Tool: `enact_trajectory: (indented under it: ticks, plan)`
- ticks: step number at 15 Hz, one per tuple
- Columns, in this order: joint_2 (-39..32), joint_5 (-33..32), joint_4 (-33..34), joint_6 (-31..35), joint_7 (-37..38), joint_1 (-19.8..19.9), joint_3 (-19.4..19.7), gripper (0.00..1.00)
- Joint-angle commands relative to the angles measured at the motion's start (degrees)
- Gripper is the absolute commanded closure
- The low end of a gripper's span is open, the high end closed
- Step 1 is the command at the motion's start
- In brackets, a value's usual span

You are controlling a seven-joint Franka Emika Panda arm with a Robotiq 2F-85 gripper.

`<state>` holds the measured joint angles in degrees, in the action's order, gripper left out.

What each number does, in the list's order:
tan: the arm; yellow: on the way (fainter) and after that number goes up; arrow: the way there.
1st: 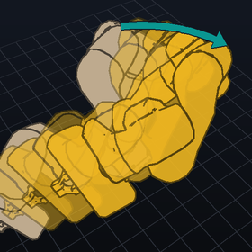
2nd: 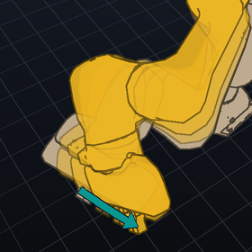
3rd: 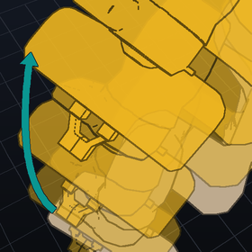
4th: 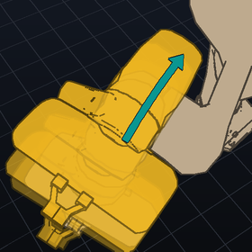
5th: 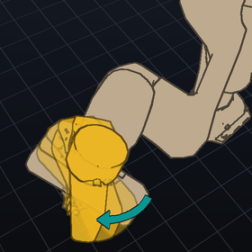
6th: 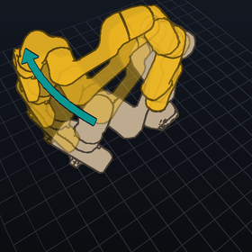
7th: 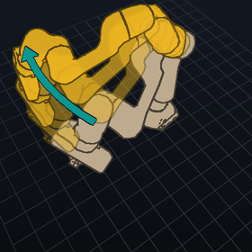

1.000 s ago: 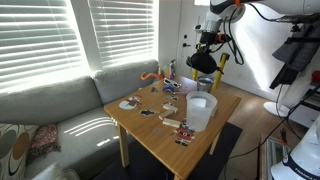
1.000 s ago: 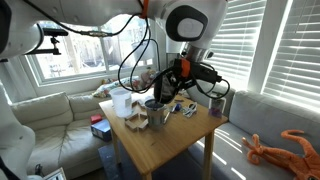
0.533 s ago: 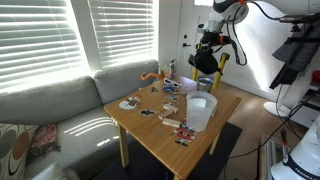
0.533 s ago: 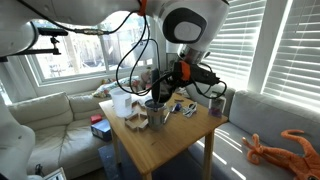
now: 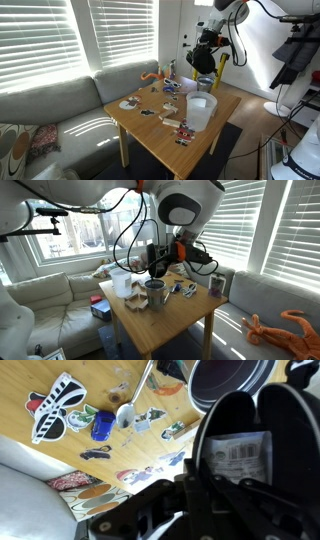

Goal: Put the squishy drink in the case then put the case in the silver cup

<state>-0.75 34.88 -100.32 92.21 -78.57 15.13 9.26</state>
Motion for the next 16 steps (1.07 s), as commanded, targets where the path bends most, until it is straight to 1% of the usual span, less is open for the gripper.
enact_trajectory:
  ticks: [1, 4, 8, 16]
  plan:
    - [2.0, 4.1, -3.5, 2.3, -3.9, -1.3, 0.8, 0.99]
    - [1.9, 6.0, -4.9, 3.8, -6.6, -1.4, 1.0, 0.99]
    - [2.3, 8.2, -6.4, 3.8, -9.4, -1.2, 1.4, 0.99]
    - [5.1, 7.7, -8.6, 2.8, -10.5, -0.8, 3.2, 0.99]
